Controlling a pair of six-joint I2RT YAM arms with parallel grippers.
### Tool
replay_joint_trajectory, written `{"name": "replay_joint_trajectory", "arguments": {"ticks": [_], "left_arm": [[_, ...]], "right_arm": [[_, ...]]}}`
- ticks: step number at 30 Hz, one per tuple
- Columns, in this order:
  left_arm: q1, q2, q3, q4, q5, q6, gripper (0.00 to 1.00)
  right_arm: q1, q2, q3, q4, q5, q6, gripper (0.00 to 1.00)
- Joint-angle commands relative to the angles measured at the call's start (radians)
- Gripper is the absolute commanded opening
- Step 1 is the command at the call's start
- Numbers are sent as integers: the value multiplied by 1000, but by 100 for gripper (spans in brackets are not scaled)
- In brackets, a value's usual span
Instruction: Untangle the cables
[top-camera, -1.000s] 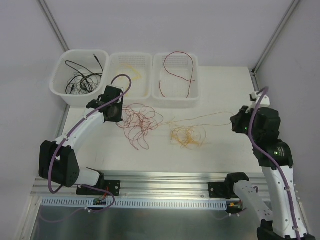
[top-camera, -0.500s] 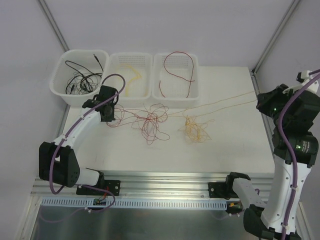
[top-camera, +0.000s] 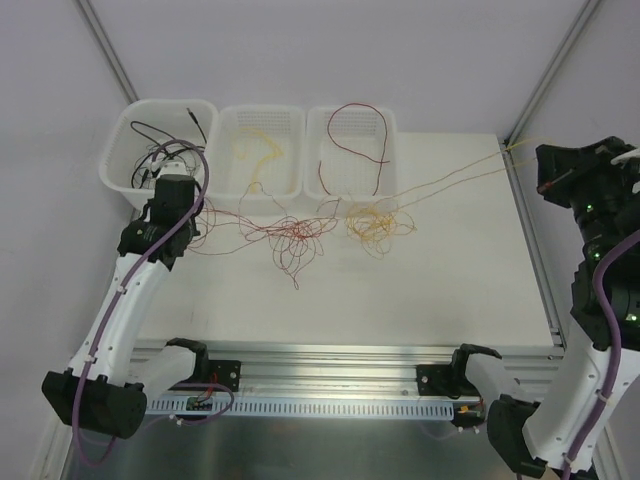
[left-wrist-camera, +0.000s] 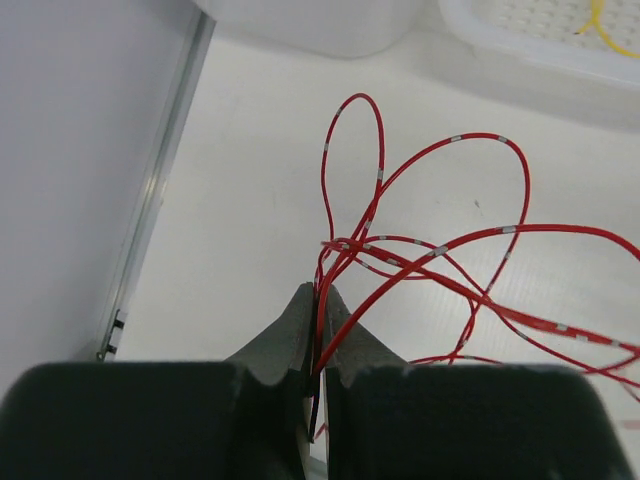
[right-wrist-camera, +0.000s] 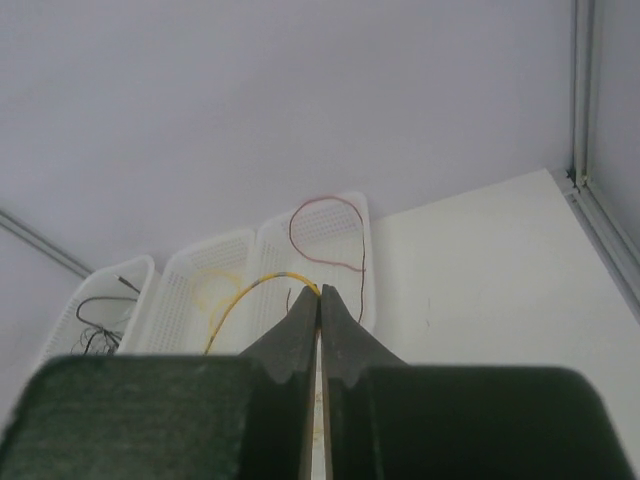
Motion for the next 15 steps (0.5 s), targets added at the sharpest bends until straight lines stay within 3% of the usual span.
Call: {"name": "replay_joint_trajectory", "arguments": {"ticks": [1,5,6,8,10,11,13,15], "left_arm": [[3,-70,31,-36,149,-21,0],[3,-145,43,-36,310,-1,0],[3,-153,40,-34,335,7,0],[5,-163,10,-34,361,9,0],[5,-156,-44,-36,340,-1,6],[3,-157,-62,-37,332,-7,10],[5,-165,-119,-36,326,-39,20],[5,-179,-145,-36,366,-71,25]], "right_arm": [[-11,-54,-170,-3,-120,10,3],[-8,-147,-504,16,-308,8,8],[-2,-171,-649,19,-326,7,8],[32,-229,-777,6,-303,-15,12],[76,-252,-915,-27,-245,-35,28],[90,-263,-948,-40,-231,-44,43],[137,-262,-1011,-49,-240,-59,59],[182,-236,-1019,-49,-231,-76,66]]}}
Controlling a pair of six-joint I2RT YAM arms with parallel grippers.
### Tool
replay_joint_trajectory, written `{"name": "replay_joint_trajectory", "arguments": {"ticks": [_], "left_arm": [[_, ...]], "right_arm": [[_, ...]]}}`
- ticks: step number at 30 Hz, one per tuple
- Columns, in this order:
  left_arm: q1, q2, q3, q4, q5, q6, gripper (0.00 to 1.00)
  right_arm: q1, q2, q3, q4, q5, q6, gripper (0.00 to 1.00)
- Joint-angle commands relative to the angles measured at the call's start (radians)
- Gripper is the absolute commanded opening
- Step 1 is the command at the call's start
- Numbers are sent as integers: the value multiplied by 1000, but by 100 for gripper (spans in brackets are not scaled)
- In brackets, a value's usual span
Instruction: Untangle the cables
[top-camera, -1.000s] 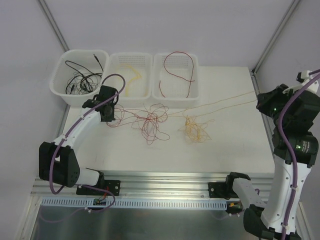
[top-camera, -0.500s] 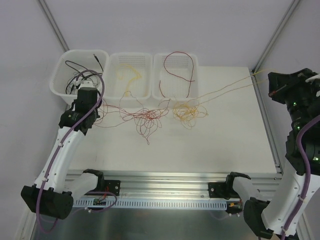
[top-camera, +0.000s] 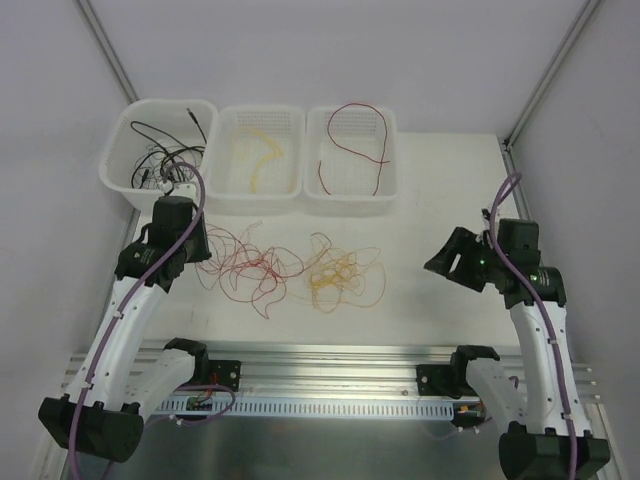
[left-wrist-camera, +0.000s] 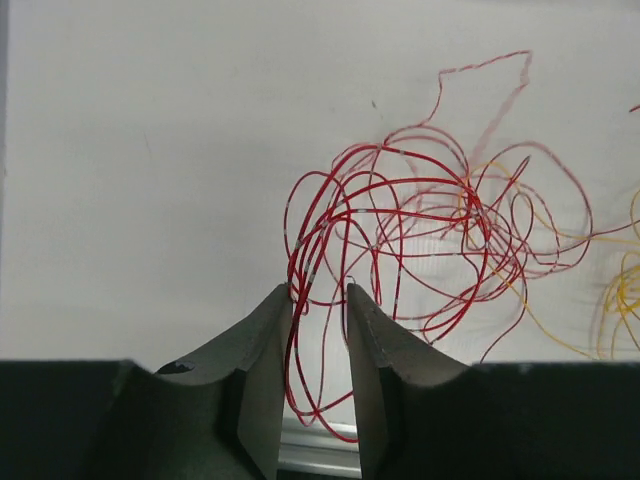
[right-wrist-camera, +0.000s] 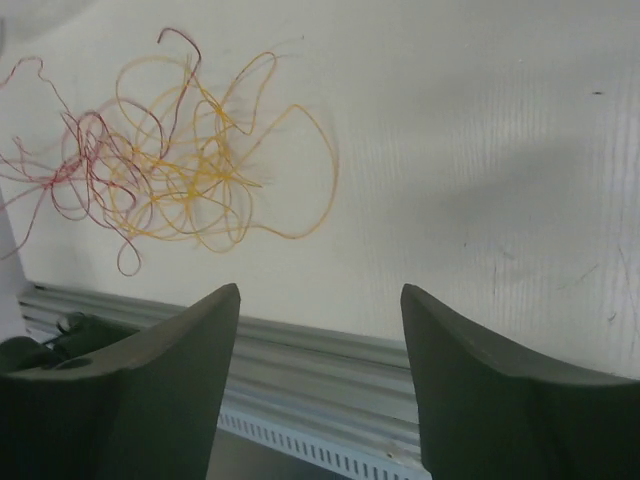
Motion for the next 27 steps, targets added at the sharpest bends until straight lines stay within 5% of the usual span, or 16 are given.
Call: {"name": "replay_joint_trajectory", "arguments": {"ticks": [1,5,8,16,25,27], "left_arm": [[2,-30,-56,-12,83,-52,29],[2,-79,-66,-13,278,-70,85],[2,-102,-46,-13,376,-58,98],[2,2,-13,-15,502,-38,99],[-55,286,34,11,409,-56,98],[-113,348,57,20,345,-72,98]], "right_arm": [[147,-7,26,8,16,-47,72],[424,141,129,-22,195,-77,80],[562,258,145,52,289,-37,85],[791,641,232,366,472,127,100],[888,973,339,482,498,137,100],[892,1030,341,464,504,143,93]]}}
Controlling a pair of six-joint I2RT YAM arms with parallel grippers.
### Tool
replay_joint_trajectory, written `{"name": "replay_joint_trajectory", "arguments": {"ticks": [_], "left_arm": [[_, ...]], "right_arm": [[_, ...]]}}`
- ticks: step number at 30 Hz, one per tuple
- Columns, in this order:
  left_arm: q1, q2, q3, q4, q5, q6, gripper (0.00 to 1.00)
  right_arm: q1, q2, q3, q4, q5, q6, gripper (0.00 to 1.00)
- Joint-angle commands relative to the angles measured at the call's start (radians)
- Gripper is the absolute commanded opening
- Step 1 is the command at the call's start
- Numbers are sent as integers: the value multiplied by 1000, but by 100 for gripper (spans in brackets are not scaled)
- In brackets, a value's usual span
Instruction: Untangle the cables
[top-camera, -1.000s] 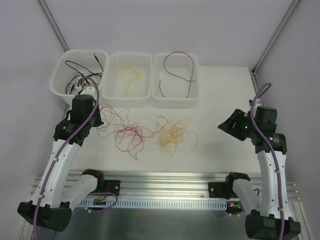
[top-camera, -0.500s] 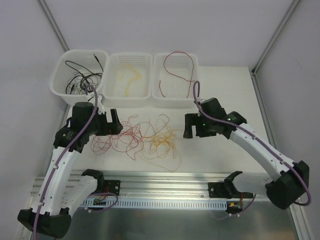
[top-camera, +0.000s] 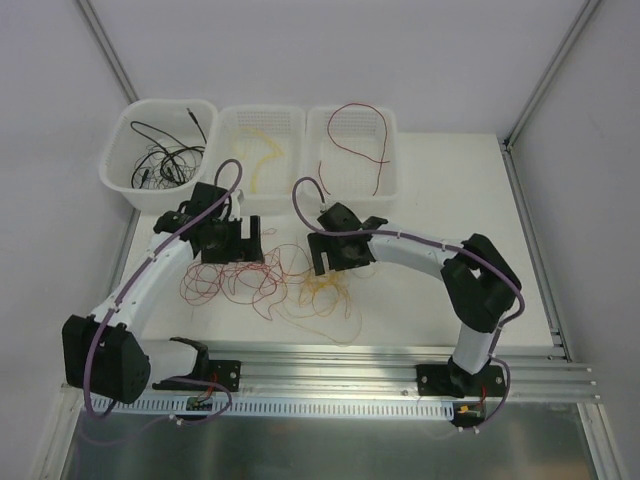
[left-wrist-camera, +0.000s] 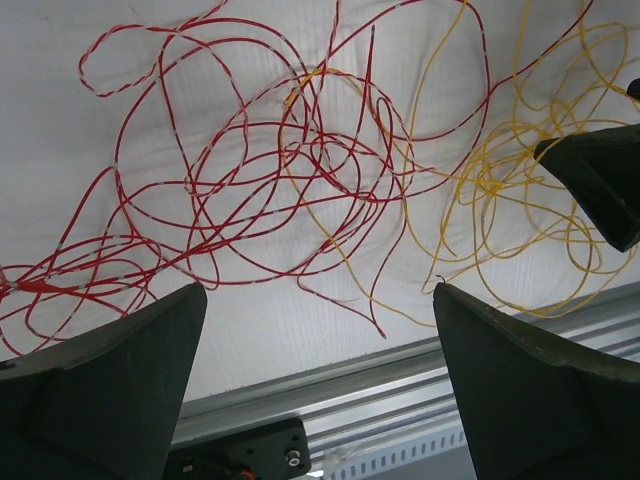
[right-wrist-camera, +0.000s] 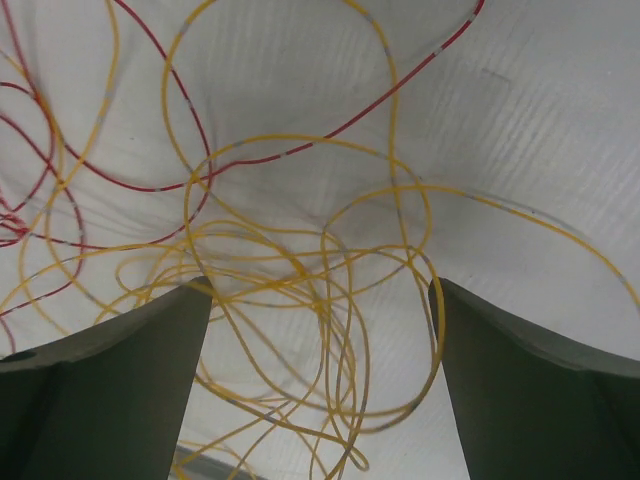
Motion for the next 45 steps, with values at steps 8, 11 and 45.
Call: {"name": "replay_joint_trajectory", "arguments": {"ticks": [8,11,45], "left_arm": [[-163,240,56,108,-269,-132,95],[-168,299,53,135,-316,-153,91],[30,194,-67,176,-473,-226,19]], "right_arm": [[8,34,-31,-11,90,30,31],[10,19,-42,-26,107,24,1],[-1081,-897,-383,-228,-165,16,1]]}}
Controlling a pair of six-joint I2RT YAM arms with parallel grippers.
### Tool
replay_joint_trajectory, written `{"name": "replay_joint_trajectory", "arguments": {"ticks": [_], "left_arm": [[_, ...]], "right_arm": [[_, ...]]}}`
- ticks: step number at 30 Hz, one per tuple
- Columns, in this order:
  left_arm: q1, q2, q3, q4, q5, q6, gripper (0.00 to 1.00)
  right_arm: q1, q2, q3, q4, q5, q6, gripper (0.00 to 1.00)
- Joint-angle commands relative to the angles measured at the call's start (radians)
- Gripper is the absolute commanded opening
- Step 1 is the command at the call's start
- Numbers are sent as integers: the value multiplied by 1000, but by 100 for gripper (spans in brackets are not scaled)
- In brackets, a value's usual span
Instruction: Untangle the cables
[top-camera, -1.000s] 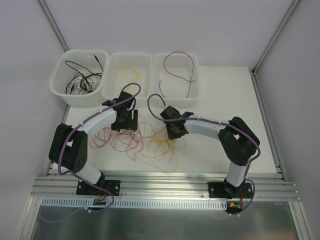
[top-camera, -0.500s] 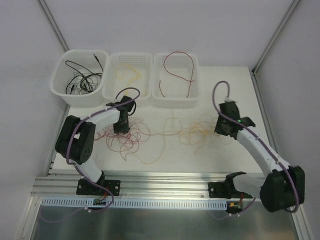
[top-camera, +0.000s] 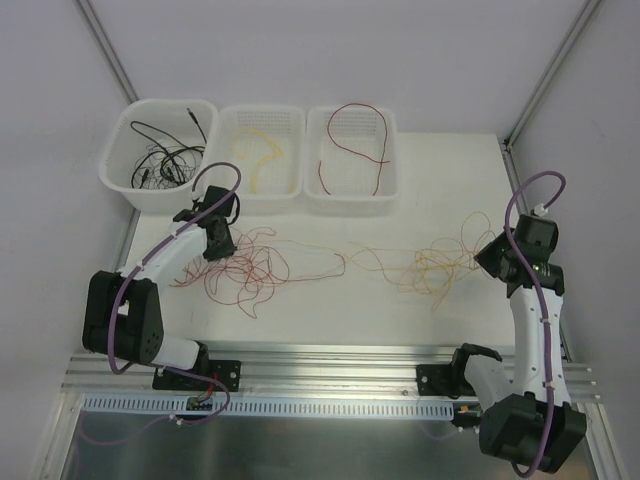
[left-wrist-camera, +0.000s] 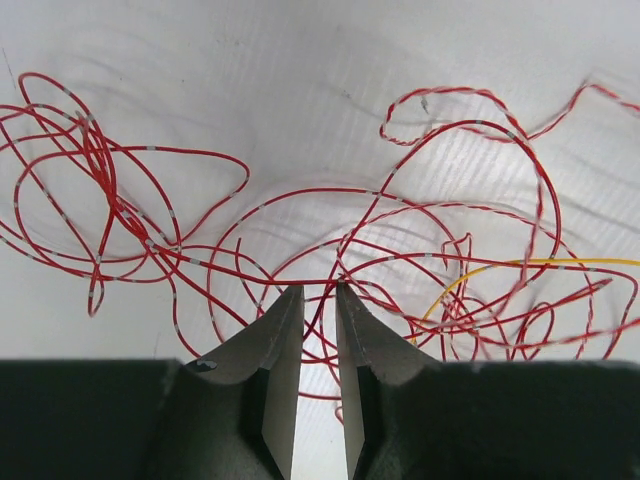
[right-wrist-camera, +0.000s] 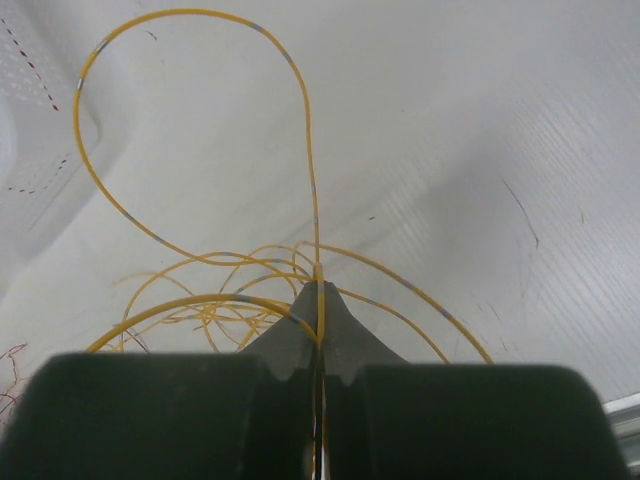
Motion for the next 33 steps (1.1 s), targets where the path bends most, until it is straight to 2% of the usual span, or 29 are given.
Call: {"name": "replay_joint_trajectory", "arguments": {"ticks": [1,5,9,12,15,16,17,20,22,23,26,28,33], "left_arm": [[8,-52,5,-13,-8,32,19],[74,-113,20,-41,-21,55,19],[151,-176,40,-52,-10,104,19],[166,-216,57,-58,-17,135,20],[166,-239,57,-56,51,158,24],[165,-243,57,-52,131,173,31],[160,-246,55,-50,168,178,35],[84,-272,42,-44,245,184,48],[27,-289,32,-43,262,158,58],[-40,-305,29,-41,271,146,62],[-143,-322,23,-30,294,86,72],[-189,-322,15,-14,323,26,74],[-327,-273,-4,65,314,-67,78]], "right_arm": [[-5,0,21,-51,38,-3,1],[-49,-98,-1,-48,137,58,1],[-110,-109,37,-82,157,102,1],[-130,-106,71,-72,134,90,1],[-120,-52,111,-74,22,51,11],[-107,-46,113,-71,10,15,17],[-65,-36,113,-74,14,-4,33],[61,-34,116,-94,87,-56,63],[132,-32,129,-123,137,-78,68],[202,-28,136,-131,181,-98,73],[311,-20,145,-135,159,-157,74],[377,4,140,-97,26,-188,74],[563,137,142,10,-112,-278,72]]}}
